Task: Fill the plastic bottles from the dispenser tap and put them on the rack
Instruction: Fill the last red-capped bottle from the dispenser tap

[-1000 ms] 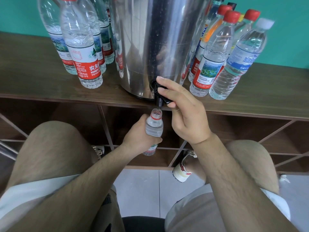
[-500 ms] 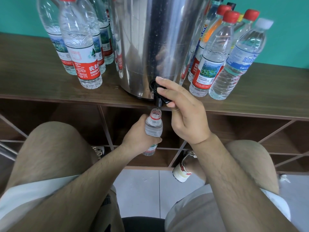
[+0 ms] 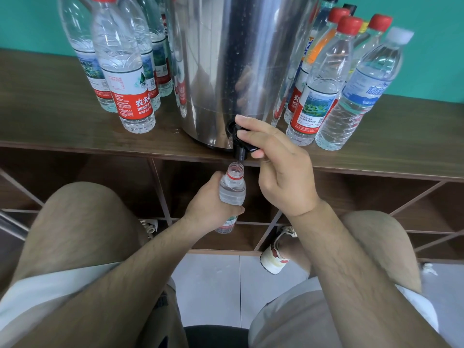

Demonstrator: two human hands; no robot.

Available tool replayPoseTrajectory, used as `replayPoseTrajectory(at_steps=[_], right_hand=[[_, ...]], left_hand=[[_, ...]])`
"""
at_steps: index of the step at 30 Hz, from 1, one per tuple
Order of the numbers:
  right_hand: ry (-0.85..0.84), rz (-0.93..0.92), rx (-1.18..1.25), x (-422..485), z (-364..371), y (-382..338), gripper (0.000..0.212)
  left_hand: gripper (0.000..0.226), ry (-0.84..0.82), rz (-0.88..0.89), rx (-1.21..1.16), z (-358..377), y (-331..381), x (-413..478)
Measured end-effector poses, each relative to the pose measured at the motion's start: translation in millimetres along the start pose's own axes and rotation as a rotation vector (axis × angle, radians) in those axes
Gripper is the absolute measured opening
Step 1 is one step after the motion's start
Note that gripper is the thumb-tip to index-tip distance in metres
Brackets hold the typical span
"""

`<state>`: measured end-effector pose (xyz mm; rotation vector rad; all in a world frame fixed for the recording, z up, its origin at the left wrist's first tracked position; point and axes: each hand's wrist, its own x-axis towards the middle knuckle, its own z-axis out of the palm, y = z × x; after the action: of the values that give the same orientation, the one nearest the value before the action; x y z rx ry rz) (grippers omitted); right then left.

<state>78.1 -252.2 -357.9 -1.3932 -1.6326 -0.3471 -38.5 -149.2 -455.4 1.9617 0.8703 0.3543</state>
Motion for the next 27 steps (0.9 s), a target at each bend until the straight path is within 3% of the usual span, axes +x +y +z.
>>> replayPoseTrajectory(at_steps=[12,21,24,27], right_hand=[[0.023,0.026,-0.071,18,-8,-6,0.046],[-0.064,0.186,-0.121,48,-10,-9,0.021],[-0.076,0.222,-0.006,51,-7,-8,0.024],[0.092,0.32,0.201,39,-6,-4,0.023]], left_hand=[[0.064,-0.005,-0.005,0.016,-1,2,-3],[0.064,-0.013,-0.005,-0.011,-1,2,-5],[0.064,-0.009,0.0,-0.009,-1,2,-6],[0.064,-0.01,0.004,-0.005,-3,2,-6]])
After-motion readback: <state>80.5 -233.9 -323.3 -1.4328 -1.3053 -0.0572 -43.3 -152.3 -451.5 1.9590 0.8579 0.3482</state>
